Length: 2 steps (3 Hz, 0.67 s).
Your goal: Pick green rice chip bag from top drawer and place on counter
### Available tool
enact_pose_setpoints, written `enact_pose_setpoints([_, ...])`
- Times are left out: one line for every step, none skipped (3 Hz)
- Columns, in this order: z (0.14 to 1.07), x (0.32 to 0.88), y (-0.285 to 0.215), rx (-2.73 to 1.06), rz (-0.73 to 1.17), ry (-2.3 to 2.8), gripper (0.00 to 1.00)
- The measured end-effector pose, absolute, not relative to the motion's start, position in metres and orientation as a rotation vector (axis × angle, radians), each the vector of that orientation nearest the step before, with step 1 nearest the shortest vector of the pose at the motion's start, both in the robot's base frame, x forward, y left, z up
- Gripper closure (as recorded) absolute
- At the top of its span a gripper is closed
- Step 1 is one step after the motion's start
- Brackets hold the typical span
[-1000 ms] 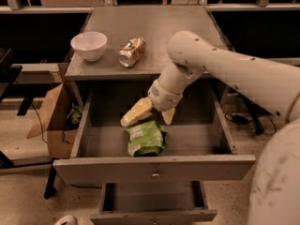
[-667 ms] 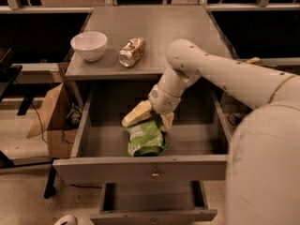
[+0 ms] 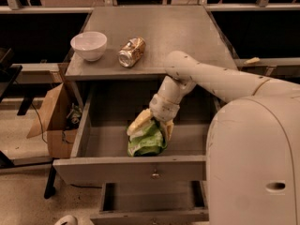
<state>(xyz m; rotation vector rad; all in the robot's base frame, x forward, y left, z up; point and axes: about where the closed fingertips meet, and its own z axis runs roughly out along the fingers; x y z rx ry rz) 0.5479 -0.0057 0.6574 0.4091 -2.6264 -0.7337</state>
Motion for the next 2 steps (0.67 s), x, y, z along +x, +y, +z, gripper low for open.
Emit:
enact_pose_setpoints([0.6457, 0.5334, -0.0146, 0.339, -0.713, -2.599, 0.41])
enact_pose_setpoints([0.6385, 0.5252, -0.0245, 0.278, -0.706, -2.591, 0.64])
